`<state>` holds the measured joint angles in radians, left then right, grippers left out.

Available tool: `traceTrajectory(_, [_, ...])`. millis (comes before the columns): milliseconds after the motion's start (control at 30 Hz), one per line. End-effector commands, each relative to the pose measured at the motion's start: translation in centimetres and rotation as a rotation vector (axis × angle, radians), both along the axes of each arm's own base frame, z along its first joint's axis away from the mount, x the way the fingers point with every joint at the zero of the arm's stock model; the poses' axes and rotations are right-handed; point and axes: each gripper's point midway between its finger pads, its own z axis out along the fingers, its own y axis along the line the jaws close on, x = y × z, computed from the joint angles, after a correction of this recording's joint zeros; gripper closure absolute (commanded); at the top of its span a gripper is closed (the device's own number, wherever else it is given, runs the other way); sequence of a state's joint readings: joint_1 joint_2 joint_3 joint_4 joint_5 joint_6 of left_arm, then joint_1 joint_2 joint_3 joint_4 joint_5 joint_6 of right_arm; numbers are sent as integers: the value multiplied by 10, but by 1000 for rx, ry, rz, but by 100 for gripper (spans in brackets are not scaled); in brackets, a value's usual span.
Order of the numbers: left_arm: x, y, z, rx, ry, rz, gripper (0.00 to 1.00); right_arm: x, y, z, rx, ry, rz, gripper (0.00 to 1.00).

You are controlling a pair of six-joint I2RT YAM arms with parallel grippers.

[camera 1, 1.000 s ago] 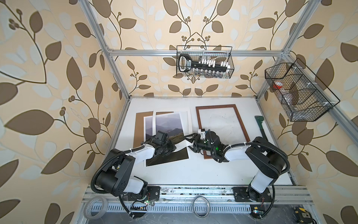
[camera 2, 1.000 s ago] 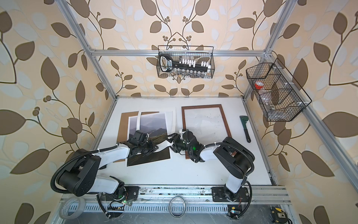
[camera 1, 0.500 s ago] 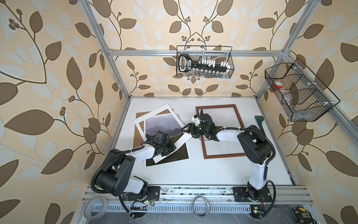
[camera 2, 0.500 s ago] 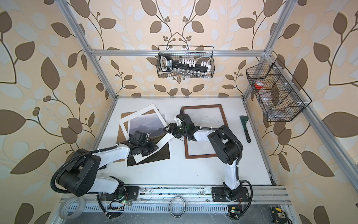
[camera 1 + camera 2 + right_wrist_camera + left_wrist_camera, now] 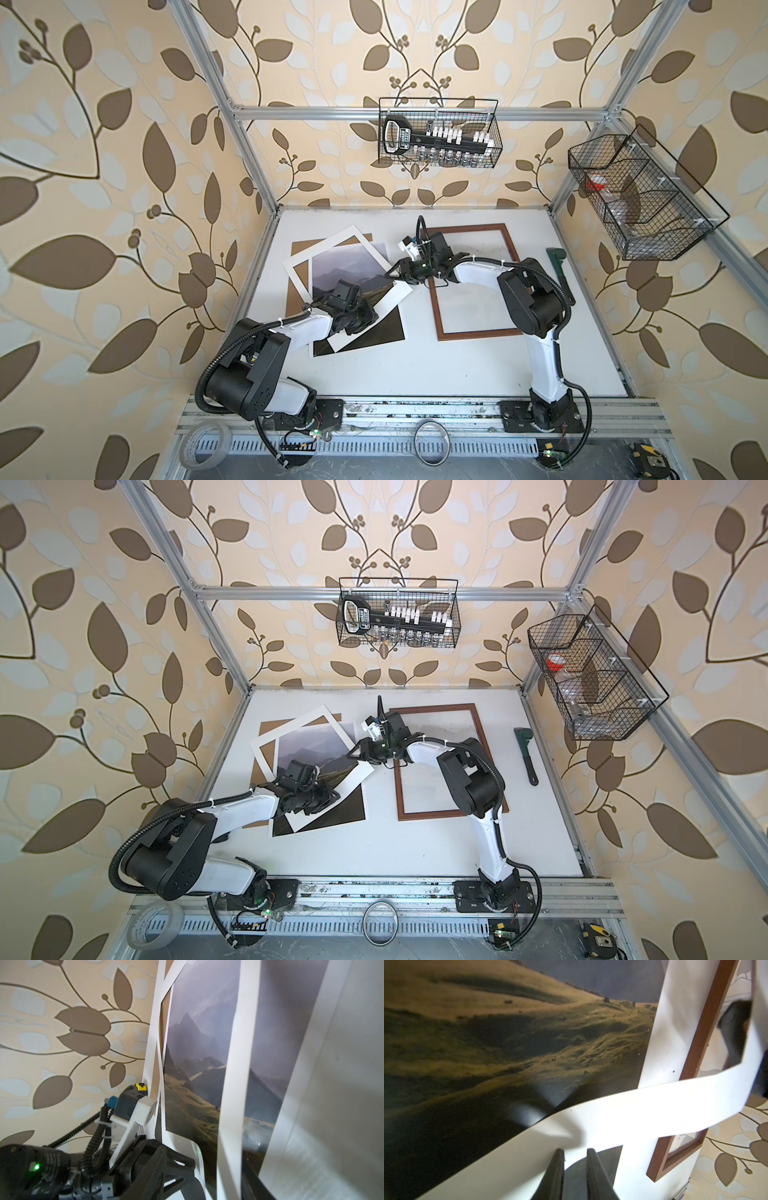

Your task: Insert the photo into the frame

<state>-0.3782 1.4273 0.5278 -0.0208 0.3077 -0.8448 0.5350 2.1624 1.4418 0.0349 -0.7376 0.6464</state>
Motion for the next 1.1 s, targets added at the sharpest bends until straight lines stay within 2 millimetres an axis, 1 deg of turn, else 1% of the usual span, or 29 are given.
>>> traceTrajectory(0, [-76,49,-64,235,322,21,77,-4,2,-17,-29,14,46,63])
traceTrajectory(133, [-74,51,-59,241,302,27,78,-3,0,-21,-88,-39,26,79])
traceTrajectory(200, [-71,51,-56,247,295,25,77,-3,1,-16,-100,-74,23,86])
traceTrajectory(267, [-67,53,-48,261,276,20,76,-5,3,-5,-106,-112,22,92])
traceTrajectory(333, [-60,53,-32,264,235,19,74,-6,-1,11,-113,-153,11,99])
traceTrajectory(367, [-57,53,-23,268,217,18,72,-8,-2,17,-114,-165,10,100])
traceTrajectory(467, [-45,53,10,270,133,6,67,-17,-10,53,-104,-221,11,100])
traceTrajectory(533, [-39,51,35,262,74,-8,61,-26,-22,78,-101,-246,11,100])
traceTrajectory(567, [-36,50,47,257,44,-16,58,-31,-29,86,-110,-246,9,100])
traceTrajectory(600, [-34,49,61,253,9,-30,55,-38,-41,90,-132,-230,7,100])
traceTrajectory(667, [-29,50,89,259,-67,-46,48,-51,-71,96,-189,-189,-17,100])
traceTrajectory(700, [-27,51,100,264,-101,-54,46,-57,-85,99,-203,-187,-33,100])
traceTrajectory(767, [-20,52,123,272,-171,-61,40,-69,-120,102,-262,-179,-99,100])
traceTrajectory(833, [-12,49,139,272,-209,-68,36,-73,-160,103,-368,-180,-189,100])
traceTrajectory(867, [-8,45,145,265,-221,-78,35,-77,-183,99,-446,-169,-236,100])
traceTrajectory(933, [2,34,153,246,-242,-101,33,-80,-221,99,-556,-160,-320,100])
traceTrajectory(967, [7,27,155,243,-250,-114,32,-81,-244,101,-617,-158,-375,100])
traceTrajectory(1067, [22,0,155,239,-272,-157,31,-82,-298,110,-815,-187,-507,100])
